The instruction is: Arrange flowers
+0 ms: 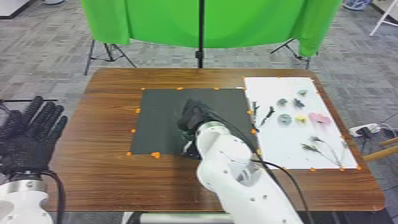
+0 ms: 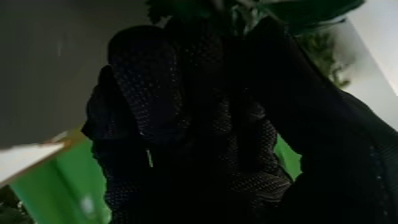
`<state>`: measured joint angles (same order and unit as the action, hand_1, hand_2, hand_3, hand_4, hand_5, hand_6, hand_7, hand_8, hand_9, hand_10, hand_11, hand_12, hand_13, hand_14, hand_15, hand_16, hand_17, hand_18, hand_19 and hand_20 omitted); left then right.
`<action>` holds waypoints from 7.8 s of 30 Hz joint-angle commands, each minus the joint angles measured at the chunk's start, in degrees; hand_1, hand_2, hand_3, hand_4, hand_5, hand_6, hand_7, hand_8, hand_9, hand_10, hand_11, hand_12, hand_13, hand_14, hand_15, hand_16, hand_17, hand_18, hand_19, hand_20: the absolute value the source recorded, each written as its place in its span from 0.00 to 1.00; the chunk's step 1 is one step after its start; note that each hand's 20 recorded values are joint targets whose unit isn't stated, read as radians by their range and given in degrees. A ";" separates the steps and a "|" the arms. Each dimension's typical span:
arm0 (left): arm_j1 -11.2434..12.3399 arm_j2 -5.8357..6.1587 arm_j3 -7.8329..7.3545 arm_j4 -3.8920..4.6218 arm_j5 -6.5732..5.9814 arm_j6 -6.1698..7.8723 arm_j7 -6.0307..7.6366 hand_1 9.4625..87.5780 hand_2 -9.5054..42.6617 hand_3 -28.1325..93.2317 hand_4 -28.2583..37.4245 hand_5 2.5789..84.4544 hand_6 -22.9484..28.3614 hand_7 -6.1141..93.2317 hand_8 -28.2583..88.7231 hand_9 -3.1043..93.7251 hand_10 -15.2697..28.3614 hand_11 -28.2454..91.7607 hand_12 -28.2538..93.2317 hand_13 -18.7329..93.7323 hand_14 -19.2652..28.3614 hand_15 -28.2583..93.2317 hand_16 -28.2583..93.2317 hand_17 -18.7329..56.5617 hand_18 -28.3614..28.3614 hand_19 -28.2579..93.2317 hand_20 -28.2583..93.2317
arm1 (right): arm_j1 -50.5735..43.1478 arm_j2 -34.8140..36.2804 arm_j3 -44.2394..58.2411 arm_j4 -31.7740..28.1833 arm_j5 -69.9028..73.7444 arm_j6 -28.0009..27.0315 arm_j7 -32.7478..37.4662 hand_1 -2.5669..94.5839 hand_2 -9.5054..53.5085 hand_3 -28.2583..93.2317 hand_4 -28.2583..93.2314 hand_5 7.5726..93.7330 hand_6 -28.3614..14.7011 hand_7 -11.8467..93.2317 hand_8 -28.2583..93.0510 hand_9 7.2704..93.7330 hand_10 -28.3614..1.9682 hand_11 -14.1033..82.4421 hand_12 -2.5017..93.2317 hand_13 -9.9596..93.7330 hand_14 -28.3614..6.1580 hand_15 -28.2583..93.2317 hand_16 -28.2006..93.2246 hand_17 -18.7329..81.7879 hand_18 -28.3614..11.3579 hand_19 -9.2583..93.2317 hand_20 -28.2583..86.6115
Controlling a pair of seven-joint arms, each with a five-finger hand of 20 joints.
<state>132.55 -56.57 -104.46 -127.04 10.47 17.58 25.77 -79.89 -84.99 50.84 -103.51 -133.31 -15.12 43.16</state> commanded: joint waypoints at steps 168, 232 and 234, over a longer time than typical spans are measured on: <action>3.21 -0.89 -0.19 -0.26 -2.15 -4.62 0.12 0.15 0.43 0.88 0.00 0.49 0.59 0.15 0.17 0.42 0.64 0.35 0.31 0.45 0.66 0.36 0.22 0.19 0.72 0.46 0.33 | -18.31 17.30 29.71 -25.54 16.81 3.85 2.73 0.54 0.00 0.88 0.08 0.75 0.62 0.54 0.36 0.82 0.47 0.38 0.53 0.73 0.42 0.71 0.49 0.53 0.13 0.96 0.56; -1.69 -0.37 4.42 1.43 -2.92 -6.38 -0.87 0.16 0.44 0.88 0.00 0.50 0.59 0.15 0.17 0.43 0.65 0.36 0.31 0.45 0.66 0.37 0.22 0.20 0.72 0.47 0.34 | -8.60 8.27 15.30 -12.88 5.71 12.20 7.29 0.43 0.04 0.89 0.08 0.72 0.48 0.26 0.15 0.77 0.26 0.44 0.25 0.74 0.32 0.79 0.43 0.57 0.05 1.00 0.60; -1.60 -0.84 4.33 1.31 -3.75 -6.57 -0.63 0.16 0.44 0.88 0.00 0.50 0.59 0.15 0.17 0.43 0.65 0.36 0.31 0.45 0.66 0.37 0.22 0.20 0.72 0.47 0.34 | -7.01 10.39 19.37 -11.02 5.96 5.77 8.56 0.43 0.01 0.88 0.07 0.73 0.48 0.27 0.16 0.77 0.26 0.45 0.26 0.74 0.31 0.79 0.43 0.57 0.05 1.00 0.60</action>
<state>129.36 -55.84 -99.58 -125.63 7.79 12.04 24.38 -88.90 -82.42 58.72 -118.40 -116.53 -3.19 50.61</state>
